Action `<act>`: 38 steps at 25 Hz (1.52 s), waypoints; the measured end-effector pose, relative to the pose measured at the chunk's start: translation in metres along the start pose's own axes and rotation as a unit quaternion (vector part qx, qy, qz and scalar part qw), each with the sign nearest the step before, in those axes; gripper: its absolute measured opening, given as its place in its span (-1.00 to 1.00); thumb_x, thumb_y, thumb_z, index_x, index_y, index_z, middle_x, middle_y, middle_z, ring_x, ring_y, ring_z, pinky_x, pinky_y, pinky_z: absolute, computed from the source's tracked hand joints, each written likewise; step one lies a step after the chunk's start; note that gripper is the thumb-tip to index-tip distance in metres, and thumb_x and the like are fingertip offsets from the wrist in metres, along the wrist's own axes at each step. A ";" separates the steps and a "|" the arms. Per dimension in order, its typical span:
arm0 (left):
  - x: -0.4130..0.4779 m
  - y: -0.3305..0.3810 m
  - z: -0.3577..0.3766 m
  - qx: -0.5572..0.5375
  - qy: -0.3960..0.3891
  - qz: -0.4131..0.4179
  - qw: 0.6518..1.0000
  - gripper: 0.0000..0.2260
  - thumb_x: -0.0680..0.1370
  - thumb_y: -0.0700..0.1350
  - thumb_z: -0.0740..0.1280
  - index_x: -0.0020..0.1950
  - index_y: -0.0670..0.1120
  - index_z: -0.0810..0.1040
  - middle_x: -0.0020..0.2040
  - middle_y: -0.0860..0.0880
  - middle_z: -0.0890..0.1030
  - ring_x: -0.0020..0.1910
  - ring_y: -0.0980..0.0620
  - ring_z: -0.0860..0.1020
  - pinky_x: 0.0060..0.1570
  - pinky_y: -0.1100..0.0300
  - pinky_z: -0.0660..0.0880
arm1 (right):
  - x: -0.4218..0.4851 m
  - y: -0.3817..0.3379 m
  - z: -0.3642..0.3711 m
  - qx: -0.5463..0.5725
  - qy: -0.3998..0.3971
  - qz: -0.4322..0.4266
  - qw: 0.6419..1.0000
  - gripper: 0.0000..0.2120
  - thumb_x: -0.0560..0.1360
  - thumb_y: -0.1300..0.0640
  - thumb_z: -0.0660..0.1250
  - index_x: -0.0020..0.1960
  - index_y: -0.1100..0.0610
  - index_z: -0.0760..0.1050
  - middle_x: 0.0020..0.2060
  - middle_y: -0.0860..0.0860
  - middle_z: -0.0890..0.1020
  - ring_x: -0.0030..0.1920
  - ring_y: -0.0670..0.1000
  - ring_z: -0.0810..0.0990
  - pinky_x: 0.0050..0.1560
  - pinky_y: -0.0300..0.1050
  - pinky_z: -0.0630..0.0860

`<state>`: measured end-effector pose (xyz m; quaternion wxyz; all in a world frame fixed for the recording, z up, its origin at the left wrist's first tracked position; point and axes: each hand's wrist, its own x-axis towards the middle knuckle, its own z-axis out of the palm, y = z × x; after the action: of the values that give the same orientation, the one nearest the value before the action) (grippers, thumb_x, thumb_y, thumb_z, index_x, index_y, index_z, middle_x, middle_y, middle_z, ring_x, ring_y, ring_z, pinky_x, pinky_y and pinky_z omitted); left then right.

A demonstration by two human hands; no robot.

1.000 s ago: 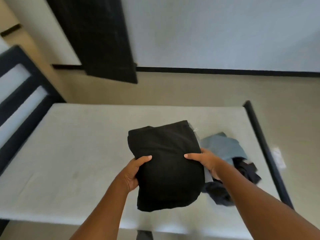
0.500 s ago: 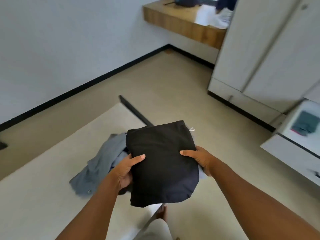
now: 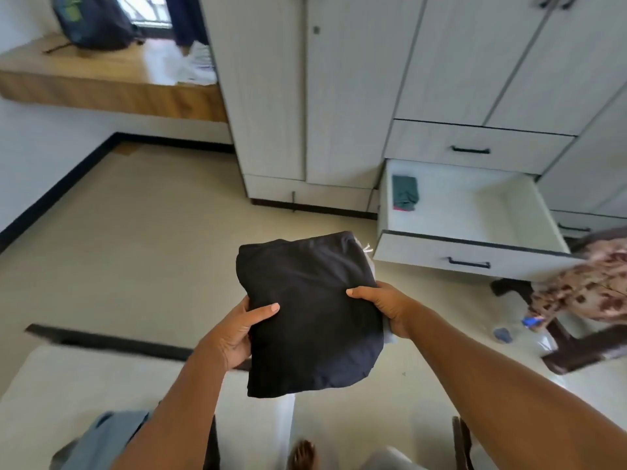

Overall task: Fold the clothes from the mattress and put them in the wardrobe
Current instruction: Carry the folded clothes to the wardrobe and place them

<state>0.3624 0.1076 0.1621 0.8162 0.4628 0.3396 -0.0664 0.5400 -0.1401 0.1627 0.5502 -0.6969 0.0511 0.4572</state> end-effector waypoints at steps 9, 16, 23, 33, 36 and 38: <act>0.157 0.065 0.145 0.151 -0.140 -0.039 0.978 -0.26 0.29 -0.14 0.69 0.42 0.05 0.50 0.27 -0.08 0.67 0.28 -0.22 0.61 0.36 -0.20 0.49 | 0.046 -0.023 -0.145 0.127 0.143 -0.001 0.982 -0.35 0.33 -0.07 0.63 0.32 0.08 0.49 0.21 0.11 0.62 0.16 0.20 0.59 0.25 0.20 0.52; 0.299 0.097 0.289 0.199 -0.171 -0.077 0.962 -0.33 0.36 -0.16 0.64 0.42 0.04 0.51 0.23 -0.08 0.69 0.24 -0.20 0.63 0.31 -0.17 0.53 | 0.106 -0.080 -0.294 0.180 0.185 0.021 0.966 -0.44 0.38 0.00 0.60 0.31 0.11 0.52 0.10 0.12 0.67 0.07 0.18 0.65 -0.02 0.06 0.57; 0.422 0.130 0.410 0.211 -0.174 -0.081 0.959 -0.41 0.39 -0.17 0.61 0.38 0.08 0.53 0.22 -0.04 0.70 0.23 -0.17 0.63 0.31 -0.14 0.54 | 0.168 -0.159 -0.430 0.163 0.207 0.023 0.964 -0.44 0.36 0.00 0.62 0.29 0.11 0.54 0.10 0.14 0.69 0.07 0.21 0.67 -0.01 0.08 0.62; 0.658 0.145 0.542 0.275 -0.137 -0.123 0.944 -0.37 0.38 -0.07 0.64 0.39 0.02 0.48 0.27 -0.05 0.61 0.22 -0.14 0.59 0.38 -0.15 0.47 | 0.331 -0.228 -0.605 0.120 0.237 0.076 0.961 -0.47 0.37 0.02 0.61 0.25 0.12 0.51 0.13 0.13 0.66 0.10 0.20 0.64 0.16 0.18 0.59; 0.732 0.119 0.567 0.294 -0.117 -0.127 0.940 -0.38 0.38 -0.10 0.64 0.39 0.01 0.52 0.25 -0.03 0.66 0.19 -0.09 0.64 0.34 -0.11 0.52 | 0.398 -0.218 -0.658 0.093 0.232 0.079 0.965 -0.52 0.37 0.06 0.61 0.21 0.16 0.54 0.09 0.16 0.68 0.09 0.21 0.66 0.19 0.21 0.60; 0.778 0.094 0.579 0.300 -0.104 -0.123 0.940 -0.41 0.39 -0.14 0.63 0.39 -0.01 0.54 0.22 -0.02 0.69 0.17 -0.08 0.66 0.33 -0.11 0.53 | 0.446 -0.204 -0.690 0.089 0.231 0.079 0.966 -0.55 0.39 0.10 0.60 0.19 0.18 0.54 0.08 0.15 0.69 0.06 0.19 0.67 0.15 0.16 0.61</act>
<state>1.2797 -0.1429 -0.0527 0.6552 0.6315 0.2718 -0.3131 1.3150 -0.4295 -0.0154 0.5453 -0.7257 0.2716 0.3197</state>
